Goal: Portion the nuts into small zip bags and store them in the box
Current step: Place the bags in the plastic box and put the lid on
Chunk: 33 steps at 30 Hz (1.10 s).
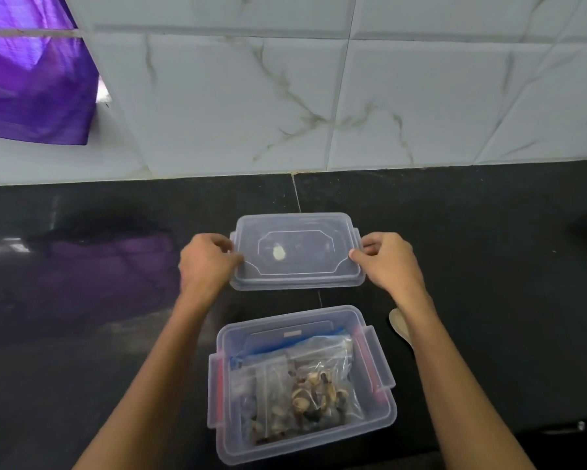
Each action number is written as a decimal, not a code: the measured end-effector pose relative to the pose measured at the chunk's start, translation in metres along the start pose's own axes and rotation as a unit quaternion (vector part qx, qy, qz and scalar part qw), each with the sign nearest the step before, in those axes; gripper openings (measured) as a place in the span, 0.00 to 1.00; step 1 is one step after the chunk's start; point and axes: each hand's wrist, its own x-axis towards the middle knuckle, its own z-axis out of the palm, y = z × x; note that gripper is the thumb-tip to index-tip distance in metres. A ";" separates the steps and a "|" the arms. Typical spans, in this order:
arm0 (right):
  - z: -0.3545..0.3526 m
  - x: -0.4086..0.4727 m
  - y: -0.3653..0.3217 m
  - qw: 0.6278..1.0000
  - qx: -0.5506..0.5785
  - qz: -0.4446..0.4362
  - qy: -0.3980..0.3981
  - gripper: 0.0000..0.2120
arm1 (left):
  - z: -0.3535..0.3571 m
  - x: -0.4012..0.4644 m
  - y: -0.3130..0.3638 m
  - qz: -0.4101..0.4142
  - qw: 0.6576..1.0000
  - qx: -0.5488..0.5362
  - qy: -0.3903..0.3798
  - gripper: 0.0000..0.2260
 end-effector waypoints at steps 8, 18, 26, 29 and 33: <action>-0.014 -0.120 0.030 0.996 0.076 -0.021 -0.040 0.17 | -0.062 -0.140 -0.037 -0.029 0.997 -0.067 -0.013 0.11; 0.007 -0.148 0.061 0.995 0.101 0.004 -0.006 0.18 | -0.029 -0.170 -0.067 -0.100 0.992 -0.074 -0.034 0.15; 0.009 -0.144 0.059 0.998 0.069 0.003 0.001 0.13 | -0.026 -0.167 -0.071 -0.090 0.994 -0.061 -0.029 0.12; 0.008 -0.139 0.055 1.000 0.026 0.009 -0.002 0.10 | -0.024 -0.164 -0.066 -0.075 0.996 -0.050 0.001 0.08; 0.013 -0.126 0.052 0.998 -0.059 -0.017 0.016 0.13 | -0.012 -0.157 -0.063 -0.029 0.998 -0.051 0.016 0.15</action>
